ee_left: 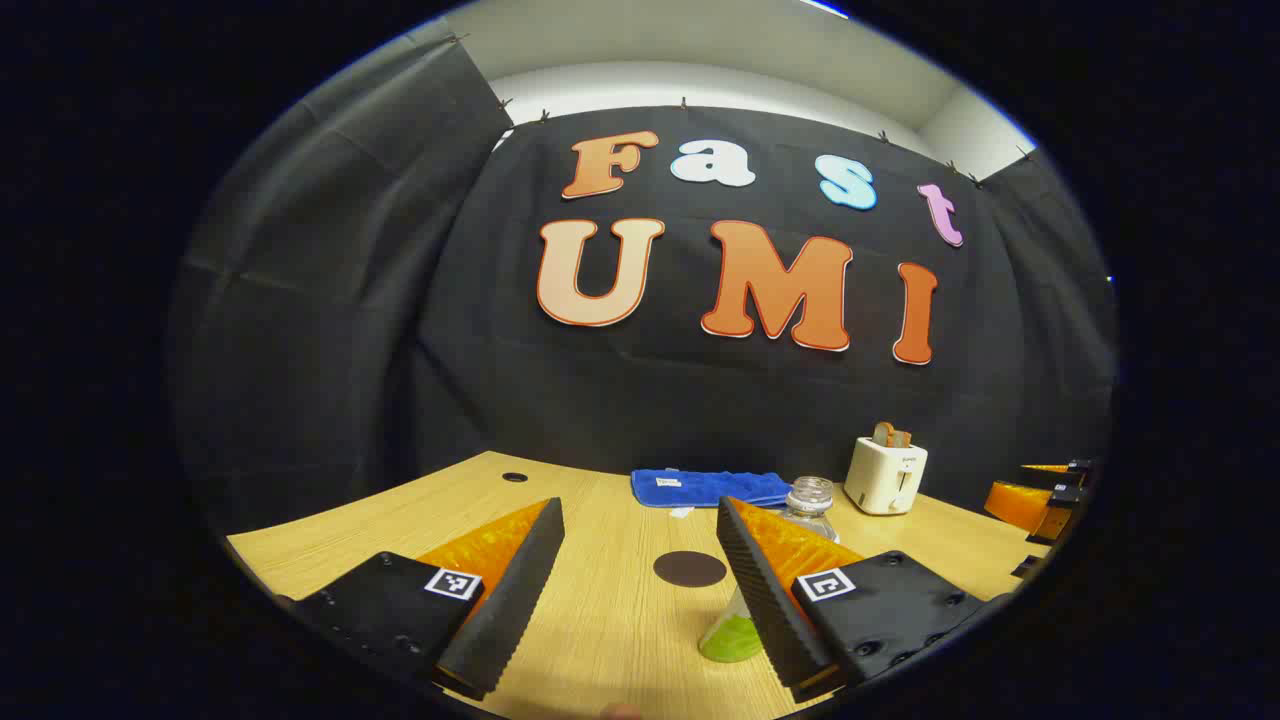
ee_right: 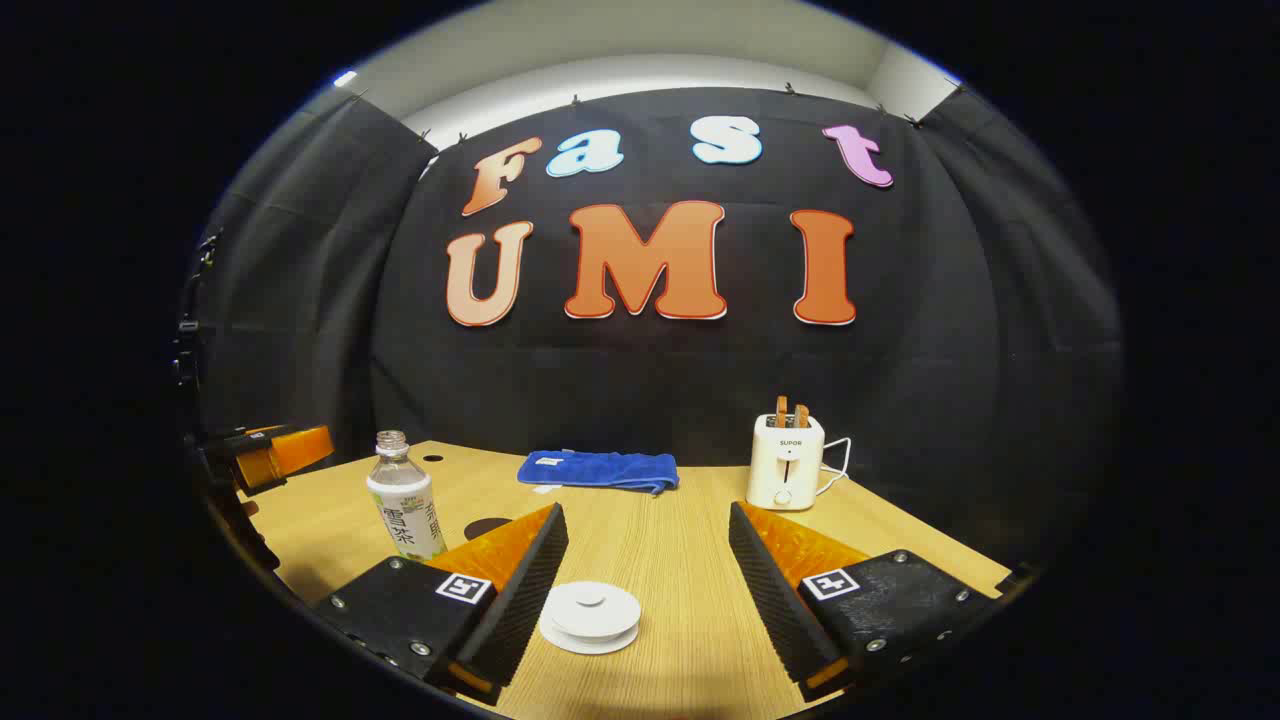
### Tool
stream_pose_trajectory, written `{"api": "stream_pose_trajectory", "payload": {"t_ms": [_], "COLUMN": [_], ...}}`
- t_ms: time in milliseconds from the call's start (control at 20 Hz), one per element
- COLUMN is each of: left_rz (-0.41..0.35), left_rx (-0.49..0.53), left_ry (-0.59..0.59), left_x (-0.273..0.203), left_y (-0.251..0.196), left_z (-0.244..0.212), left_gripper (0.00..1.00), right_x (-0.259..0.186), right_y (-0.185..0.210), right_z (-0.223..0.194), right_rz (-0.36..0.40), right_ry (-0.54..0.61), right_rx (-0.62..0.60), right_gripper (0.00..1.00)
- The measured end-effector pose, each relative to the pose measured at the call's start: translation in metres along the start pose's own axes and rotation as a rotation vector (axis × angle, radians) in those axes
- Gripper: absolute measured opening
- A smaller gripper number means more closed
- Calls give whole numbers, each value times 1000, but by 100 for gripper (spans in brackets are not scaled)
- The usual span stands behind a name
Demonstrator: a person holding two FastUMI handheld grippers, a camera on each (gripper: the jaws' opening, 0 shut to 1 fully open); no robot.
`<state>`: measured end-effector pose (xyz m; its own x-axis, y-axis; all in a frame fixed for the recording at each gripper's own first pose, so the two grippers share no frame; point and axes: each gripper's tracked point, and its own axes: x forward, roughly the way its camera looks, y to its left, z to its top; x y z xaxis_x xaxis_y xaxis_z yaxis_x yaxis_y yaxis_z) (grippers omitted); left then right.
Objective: Open the teacup lid with one hand, grasp the water bottle and pour water into the teacup with the other hand; after pouring, place the water bottle on the coaster and then close the teacup lid.
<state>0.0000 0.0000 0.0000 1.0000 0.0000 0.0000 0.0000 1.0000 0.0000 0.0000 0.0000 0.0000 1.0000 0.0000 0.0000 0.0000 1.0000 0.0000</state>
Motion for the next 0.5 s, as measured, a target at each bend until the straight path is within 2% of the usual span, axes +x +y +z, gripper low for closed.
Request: {"api": "stream_pose_trajectory", "payload": {"t_ms": [150, 500], "left_rz": [1, 1], "left_rx": [11, 25], "left_ry": [-12, -10], "left_x": [-3, -1], "left_y": [2, 0], "left_z": [2, 0], "left_gripper": [99, 99], "right_x": [0, 3], "right_y": [-3, 6], "right_z": [-4, -16], "right_rz": [-16, 9], "right_ry": [12, 45], "right_rx": [22, 0], "right_gripper": [97, 97]}}
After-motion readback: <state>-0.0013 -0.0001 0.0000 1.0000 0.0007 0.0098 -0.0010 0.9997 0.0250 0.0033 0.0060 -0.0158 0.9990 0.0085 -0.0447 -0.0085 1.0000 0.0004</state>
